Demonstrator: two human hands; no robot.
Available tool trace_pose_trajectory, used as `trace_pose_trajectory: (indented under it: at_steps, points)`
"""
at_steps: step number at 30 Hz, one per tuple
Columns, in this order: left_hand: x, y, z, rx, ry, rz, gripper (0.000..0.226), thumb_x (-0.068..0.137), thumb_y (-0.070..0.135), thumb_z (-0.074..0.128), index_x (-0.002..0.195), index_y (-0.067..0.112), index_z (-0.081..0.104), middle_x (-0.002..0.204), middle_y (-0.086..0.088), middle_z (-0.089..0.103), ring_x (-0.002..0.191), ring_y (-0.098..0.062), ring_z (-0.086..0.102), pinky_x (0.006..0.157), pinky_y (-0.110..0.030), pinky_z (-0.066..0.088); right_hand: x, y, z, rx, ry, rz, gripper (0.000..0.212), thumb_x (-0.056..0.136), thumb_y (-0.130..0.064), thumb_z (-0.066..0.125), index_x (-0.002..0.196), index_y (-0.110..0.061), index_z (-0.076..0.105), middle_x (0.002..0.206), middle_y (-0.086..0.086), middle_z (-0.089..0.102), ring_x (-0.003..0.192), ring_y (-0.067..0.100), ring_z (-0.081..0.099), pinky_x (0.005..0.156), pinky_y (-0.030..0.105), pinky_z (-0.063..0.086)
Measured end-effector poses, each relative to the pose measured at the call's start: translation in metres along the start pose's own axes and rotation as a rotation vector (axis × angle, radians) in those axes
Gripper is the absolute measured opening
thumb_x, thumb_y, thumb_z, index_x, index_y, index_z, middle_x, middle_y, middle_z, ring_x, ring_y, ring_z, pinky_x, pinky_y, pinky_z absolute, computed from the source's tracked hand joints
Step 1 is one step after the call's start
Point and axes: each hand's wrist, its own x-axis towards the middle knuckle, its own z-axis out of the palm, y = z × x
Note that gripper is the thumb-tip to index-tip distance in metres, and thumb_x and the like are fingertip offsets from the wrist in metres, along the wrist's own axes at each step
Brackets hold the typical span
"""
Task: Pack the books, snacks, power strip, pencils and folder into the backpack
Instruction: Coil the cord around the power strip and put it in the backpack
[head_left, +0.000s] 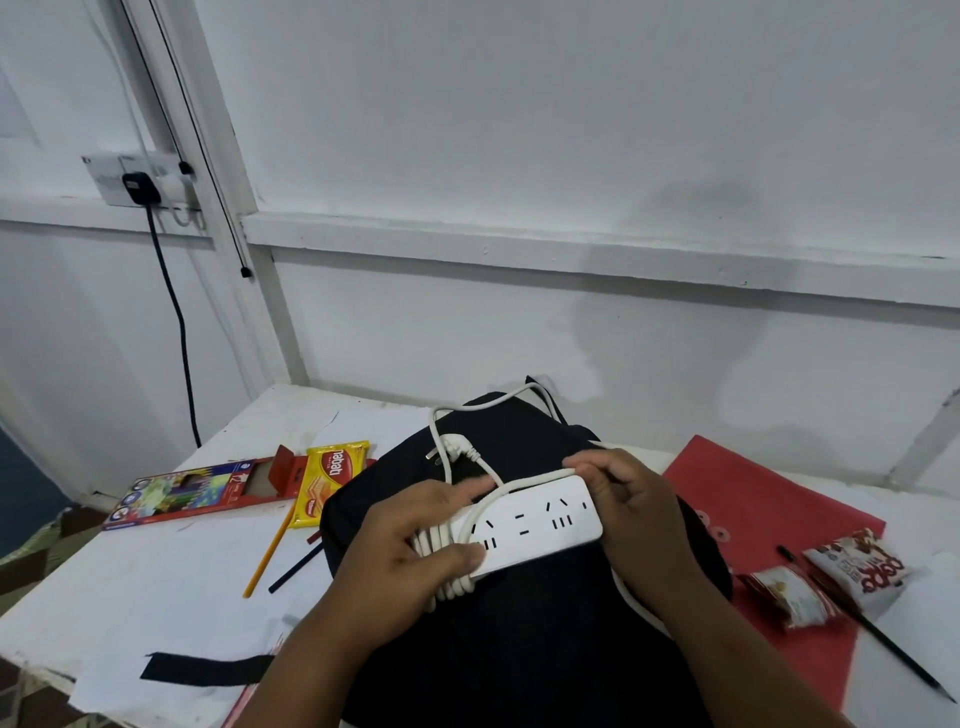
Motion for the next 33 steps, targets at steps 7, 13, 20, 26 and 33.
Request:
trace_pose_trajectory:
  at_steps: [7,13,20,26,33]
  points:
    - [0.001,0.000,-0.001,-0.236,0.166,-0.072,0.044,0.059,0.037,0.076,0.103,0.033,0.076,0.115,0.003,0.071,0.108,-0.014,0.066,0.085,-0.032,0.056,-0.009,-0.003,0.002,0.167,-0.204,0.176,0.027,0.096,0.000,0.057,0.101,-0.020,0.074,0.064,0.000,0.066,0.053,0.010,0.051,0.053,0.021,0.044]
    - [0.009,-0.003,0.001,-0.278,0.352,-0.205,0.038,0.060,0.036,0.081,0.096,0.031,0.070,0.105,0.011,0.071,0.094,-0.008,0.068,0.067,-0.021,0.054,-0.022,-0.010,0.016,0.058,-0.398,0.174,0.033,0.095,-0.008,0.063,0.114,-0.033,0.070,0.090,-0.001,0.071,0.057,0.010,0.058,0.058,0.018,0.047]
    - [0.009,-0.010,0.004,-0.145,0.419,-0.257,0.029,0.078,0.024,0.083,0.100,0.030,0.066,0.101,0.015,0.070,0.095,-0.009,0.068,0.068,-0.024,0.054,-0.019,-0.022,0.004,-0.272,-0.610,0.048,0.041,0.093,-0.007,0.061,0.120,-0.037,0.063,0.102,-0.015,0.068,0.061,0.017,0.061,0.063,0.023,0.055]
    - [0.009,-0.007,0.006,-0.056,0.496,-0.255,0.037,0.075,0.031,0.083,0.103,0.028,0.059,0.101,0.012,0.068,0.088,-0.005,0.068,0.059,-0.017,0.053,-0.017,-0.029,-0.006,-0.446,-0.740,0.001,0.021,0.095,-0.024,0.059,0.112,-0.034,0.067,0.086,-0.009,0.070,0.063,0.006,0.060,0.064,0.020,0.050]
    - [0.009,-0.007,0.002,0.001,0.390,-0.255,0.034,0.082,0.027,0.079,0.102,0.030,0.052,0.096,0.000,0.068,0.073,-0.020,0.071,0.053,-0.024,0.056,-0.007,-0.049,-0.022,-0.601,-0.643,-0.235,0.023,0.091,-0.031,0.045,0.092,-0.022,0.066,0.078,-0.003,0.056,0.072,0.013,0.056,0.068,0.030,0.044]
